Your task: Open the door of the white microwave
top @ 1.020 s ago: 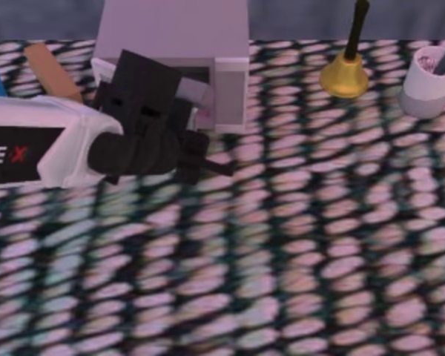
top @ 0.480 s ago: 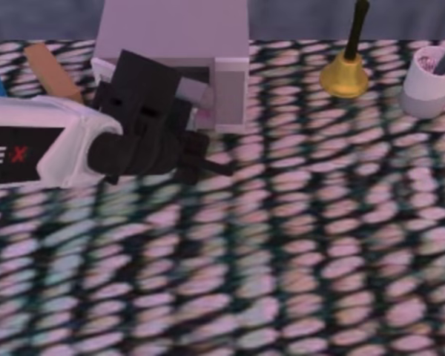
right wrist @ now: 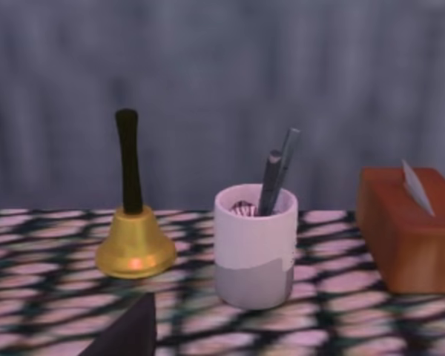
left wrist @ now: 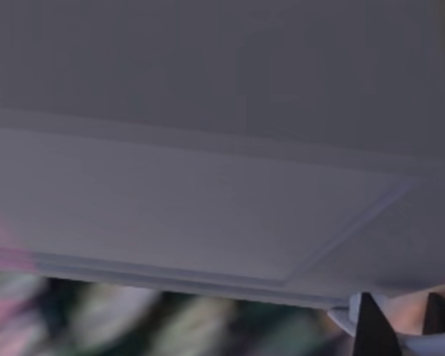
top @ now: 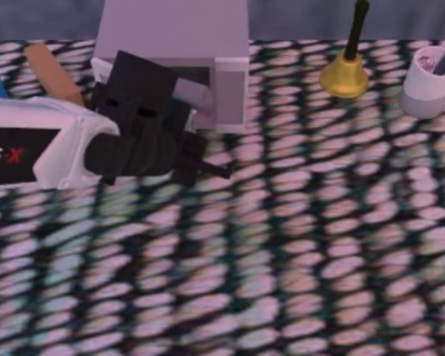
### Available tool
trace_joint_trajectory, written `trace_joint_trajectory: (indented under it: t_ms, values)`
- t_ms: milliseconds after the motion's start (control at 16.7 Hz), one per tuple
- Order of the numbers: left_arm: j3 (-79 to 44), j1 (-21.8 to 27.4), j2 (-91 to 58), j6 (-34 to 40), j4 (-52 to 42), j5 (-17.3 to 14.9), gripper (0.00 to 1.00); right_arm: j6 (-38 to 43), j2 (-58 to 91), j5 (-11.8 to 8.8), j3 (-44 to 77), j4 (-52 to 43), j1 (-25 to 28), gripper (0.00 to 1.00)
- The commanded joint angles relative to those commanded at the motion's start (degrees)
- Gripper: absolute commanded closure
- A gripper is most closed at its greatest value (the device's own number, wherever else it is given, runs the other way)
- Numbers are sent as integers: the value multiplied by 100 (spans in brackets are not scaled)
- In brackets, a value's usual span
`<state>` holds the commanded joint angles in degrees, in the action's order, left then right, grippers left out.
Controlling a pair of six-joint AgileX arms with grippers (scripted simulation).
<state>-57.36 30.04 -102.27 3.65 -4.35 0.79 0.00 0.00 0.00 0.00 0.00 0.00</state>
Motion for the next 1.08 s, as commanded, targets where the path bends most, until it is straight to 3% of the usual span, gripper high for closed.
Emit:
trace_joint_trajectory:
  t_ms: [360,1080]
  values:
    - [201,-163,168,-357,46,-267,100,0,0,0,0,0,0,0]
    - [203,-164,169,-360,47,-269,100,0,0,0,0,0,0,0]
